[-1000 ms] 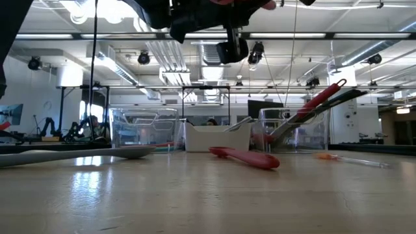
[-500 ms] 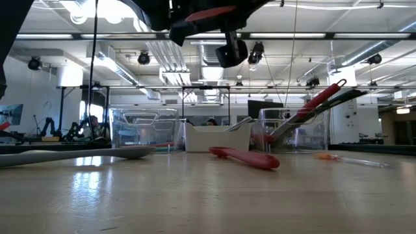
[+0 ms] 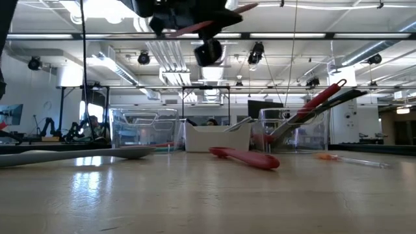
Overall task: Pick & Place Kitchen Items
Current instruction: Put the pink spatula into the left transparent bin
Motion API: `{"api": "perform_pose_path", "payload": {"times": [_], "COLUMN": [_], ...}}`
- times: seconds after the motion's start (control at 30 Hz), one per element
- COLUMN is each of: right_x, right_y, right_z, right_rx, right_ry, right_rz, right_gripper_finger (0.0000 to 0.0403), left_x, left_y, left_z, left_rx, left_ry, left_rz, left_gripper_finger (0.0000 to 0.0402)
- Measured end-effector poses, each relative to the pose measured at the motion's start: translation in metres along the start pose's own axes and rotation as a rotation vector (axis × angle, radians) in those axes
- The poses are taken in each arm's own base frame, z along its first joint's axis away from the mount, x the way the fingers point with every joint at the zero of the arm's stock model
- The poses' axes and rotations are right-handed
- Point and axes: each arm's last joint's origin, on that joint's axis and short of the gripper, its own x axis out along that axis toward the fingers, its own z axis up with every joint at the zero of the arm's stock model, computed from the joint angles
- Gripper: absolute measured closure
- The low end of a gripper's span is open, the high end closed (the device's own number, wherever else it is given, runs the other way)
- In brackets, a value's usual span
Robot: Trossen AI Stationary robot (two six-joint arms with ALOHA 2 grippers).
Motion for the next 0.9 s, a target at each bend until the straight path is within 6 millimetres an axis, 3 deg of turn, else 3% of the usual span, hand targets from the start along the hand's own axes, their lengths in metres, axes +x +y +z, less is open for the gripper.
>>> {"api": "perform_pose_path", "payload": {"times": [0.27,0.37,0.5,0.67,0.9], "right_x": [0.029,0.044,0.059,0.069,0.074], "right_y": [0.018,0.024,0.028,0.028,0.027], "right_z": [-0.043,-0.063,-0.086,-0.101,-0.111], "right_rx": [0.109,0.155,0.198,0.227,0.161], "right_ry": [0.171,0.223,0.251,0.265,0.234], "right_rz": [-0.083,-0.131,-0.218,-0.28,-0.353], "right_gripper_finger": [0.0394,0.0394,0.0394,0.0394,0.0394], "left_x": [-0.084,-0.115,-0.148,-0.175,-0.188], "left_y": [-0.009,-0.004,0.018,0.063,0.11], "left_z": [0.018,0.019,0.011,-0.007,-0.019], "left_rx": [0.124,0.147,0.077,-0.125,-0.256], "left_ry": [-0.137,-0.197,-0.225,-0.252,-0.269], "left_rz": [0.271,0.391,0.501,0.608,0.674], "left_gripper_finger": [0.0401,0.0401,0.0401,0.0401,0.0401]}}
